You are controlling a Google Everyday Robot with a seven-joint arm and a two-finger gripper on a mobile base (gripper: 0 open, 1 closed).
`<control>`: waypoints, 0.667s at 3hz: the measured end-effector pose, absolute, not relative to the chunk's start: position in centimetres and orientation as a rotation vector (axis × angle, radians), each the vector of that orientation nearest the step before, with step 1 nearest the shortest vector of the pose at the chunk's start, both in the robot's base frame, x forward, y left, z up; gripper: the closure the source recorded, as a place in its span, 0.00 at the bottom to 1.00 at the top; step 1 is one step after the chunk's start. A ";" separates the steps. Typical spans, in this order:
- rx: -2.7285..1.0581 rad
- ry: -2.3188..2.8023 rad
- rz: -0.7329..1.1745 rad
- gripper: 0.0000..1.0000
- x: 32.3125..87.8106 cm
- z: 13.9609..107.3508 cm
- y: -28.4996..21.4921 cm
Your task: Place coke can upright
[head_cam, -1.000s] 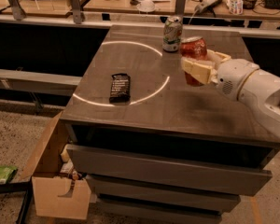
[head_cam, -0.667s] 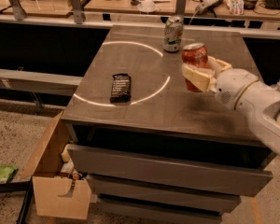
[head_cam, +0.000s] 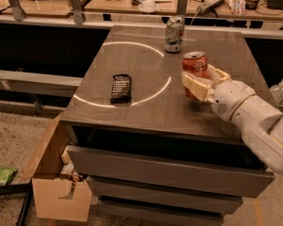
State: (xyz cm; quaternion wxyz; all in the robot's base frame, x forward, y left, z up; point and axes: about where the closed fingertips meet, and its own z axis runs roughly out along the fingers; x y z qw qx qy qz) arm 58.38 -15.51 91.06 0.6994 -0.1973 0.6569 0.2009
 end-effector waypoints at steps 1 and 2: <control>-0.412 1.467 0.449 0.84 58.1 90.2 -15.4; -0.390 1.469 0.454 0.60 57.8 89.5 -15.2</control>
Offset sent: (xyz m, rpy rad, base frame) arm -0.0102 0.0044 -0.0276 0.0572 0.0197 -0.0475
